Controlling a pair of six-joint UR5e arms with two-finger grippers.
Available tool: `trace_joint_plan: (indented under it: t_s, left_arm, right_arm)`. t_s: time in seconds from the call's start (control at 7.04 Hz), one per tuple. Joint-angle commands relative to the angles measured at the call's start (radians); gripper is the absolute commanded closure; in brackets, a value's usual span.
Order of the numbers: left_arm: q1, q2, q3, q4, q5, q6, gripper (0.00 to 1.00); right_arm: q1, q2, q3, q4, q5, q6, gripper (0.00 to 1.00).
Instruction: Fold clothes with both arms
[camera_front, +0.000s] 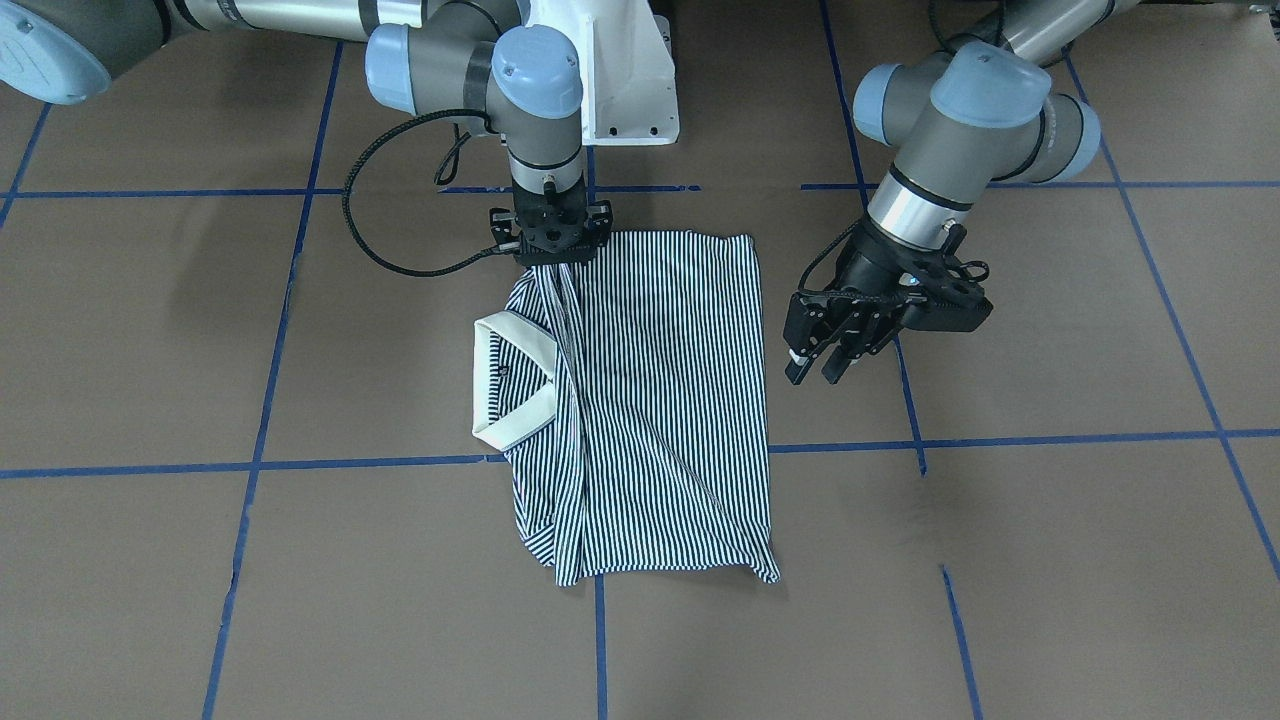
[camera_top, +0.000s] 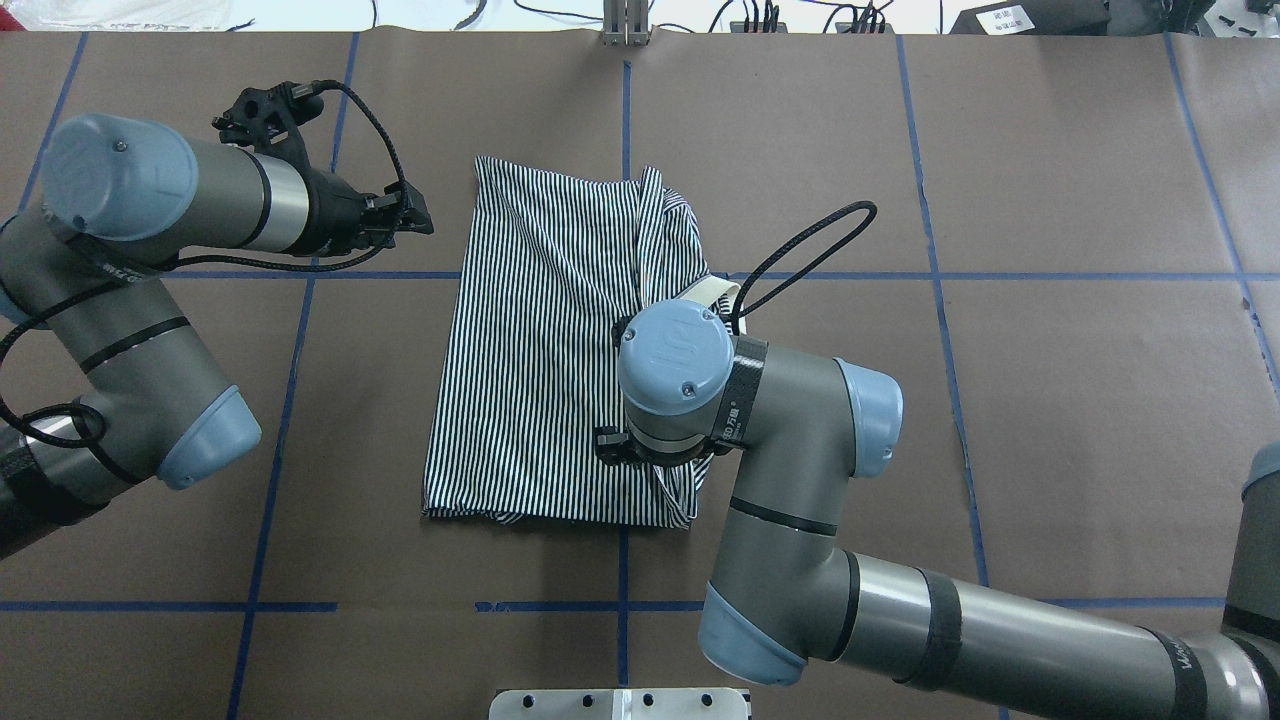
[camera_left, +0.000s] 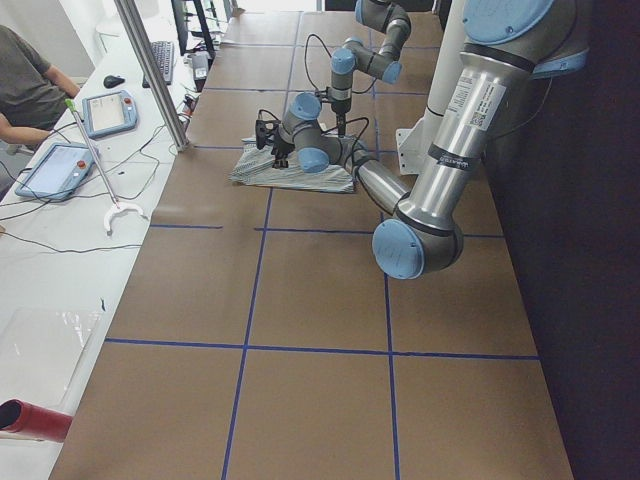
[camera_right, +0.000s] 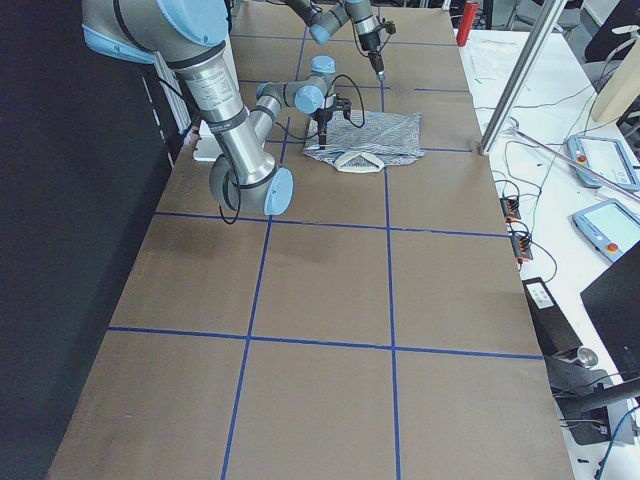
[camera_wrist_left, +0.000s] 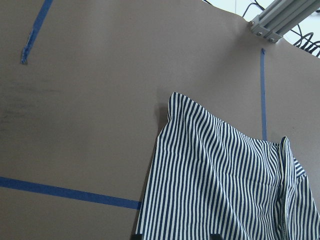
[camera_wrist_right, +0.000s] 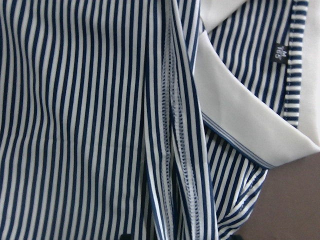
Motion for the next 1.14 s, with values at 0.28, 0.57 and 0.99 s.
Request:
trace_joint_plan:
  t_s: [0.28,0.57,0.99]
  left_arm:
    - [0.001,0.0,0.0,0.0,0.0,-0.001,0.46]
    - [0.0,0.0,0.0,0.0,-0.008,-0.001,0.46]
    - [0.0,0.0,-0.008,0.0,-0.008,-0.001,0.46]
  right_arm:
    - [-0.02,0.005,-0.012,0.003,-0.013,0.001,0.64]
    - [-0.02,-0.003,-0.012,0.003,-0.013,0.001,1.0]
    - [-0.01,-0.022,0.023,0.002,-0.001,-0.015,1.0]
